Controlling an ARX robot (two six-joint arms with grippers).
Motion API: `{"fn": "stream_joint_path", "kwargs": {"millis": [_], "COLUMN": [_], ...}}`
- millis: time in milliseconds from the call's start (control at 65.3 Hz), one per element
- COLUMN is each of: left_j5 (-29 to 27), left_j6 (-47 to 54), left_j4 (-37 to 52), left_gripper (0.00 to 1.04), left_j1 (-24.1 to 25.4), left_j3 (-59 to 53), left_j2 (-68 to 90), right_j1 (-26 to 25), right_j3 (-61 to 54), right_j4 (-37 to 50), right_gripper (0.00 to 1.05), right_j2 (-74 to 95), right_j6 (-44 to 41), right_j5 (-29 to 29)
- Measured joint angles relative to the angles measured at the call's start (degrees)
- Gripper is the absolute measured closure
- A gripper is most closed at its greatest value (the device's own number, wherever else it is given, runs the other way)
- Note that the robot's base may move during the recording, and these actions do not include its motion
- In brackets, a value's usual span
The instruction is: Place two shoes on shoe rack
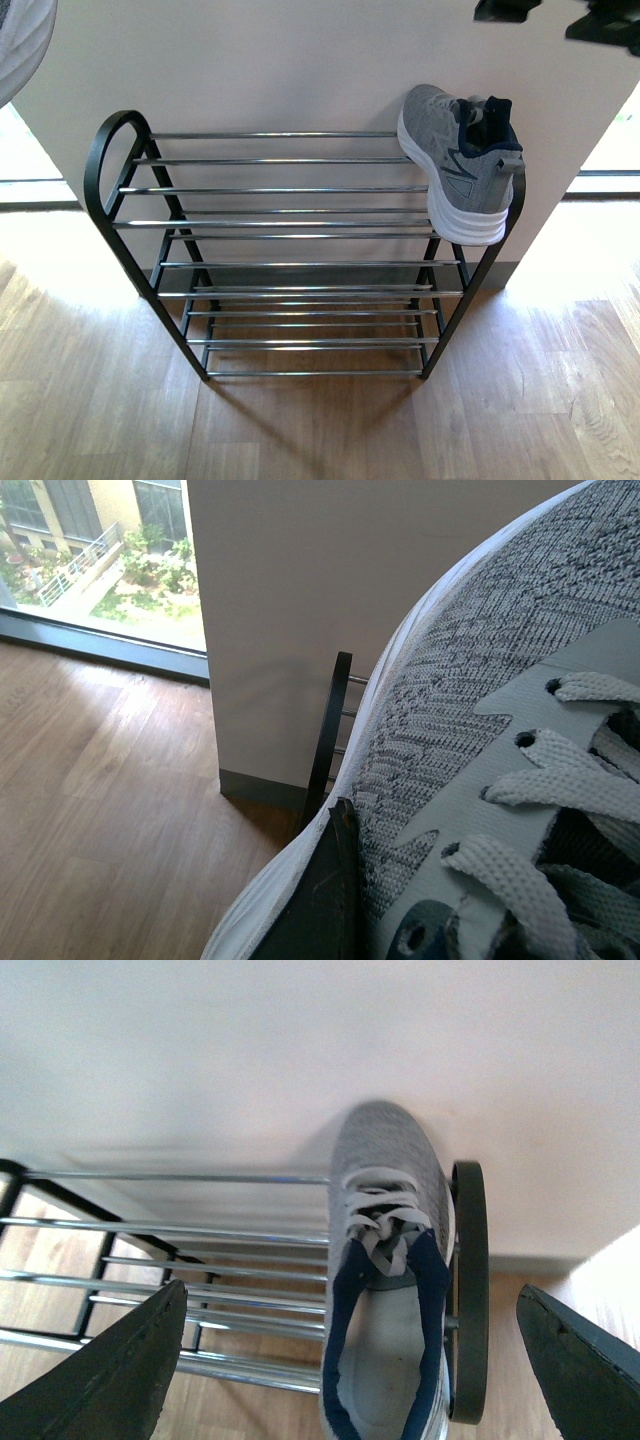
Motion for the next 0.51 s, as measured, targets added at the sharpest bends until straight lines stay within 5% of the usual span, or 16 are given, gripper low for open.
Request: {"fn": "stream_joint_path", "kwargs": {"millis": [214, 368, 429, 505], "left_j5": [0.0, 0.0, 0.0, 0.0], "left_j6": [0.0, 0.0, 0.0, 0.0], "left_j4": [0.0, 0.0, 0.0, 0.0], "left_gripper": [1.03, 1.03, 1.03, 1.03], "left_j1": [0.0, 0.0, 0.0, 0.0], "left_j3": [0.0, 0.0, 0.0, 0.0], "left_j2": [0.0, 0.0, 0.0, 0.0], "right_j1": [-6.4, -15.4, -22.7, -26.6], "right_j3": [-22.7, -33.7, -38.5, -39.8], "right_j4": [13.7, 16.5, 21.7, 22.9], "right_gripper": [0.09, 0.09, 0.09, 0.09], "right_j2": [-20.8, -29.3, -31.9, -32.5], "right_j6": [-11.0, -9.4, -5.9, -4.3], "right_j5": [-12.4, -21.2, -25.3, -25.4]}}
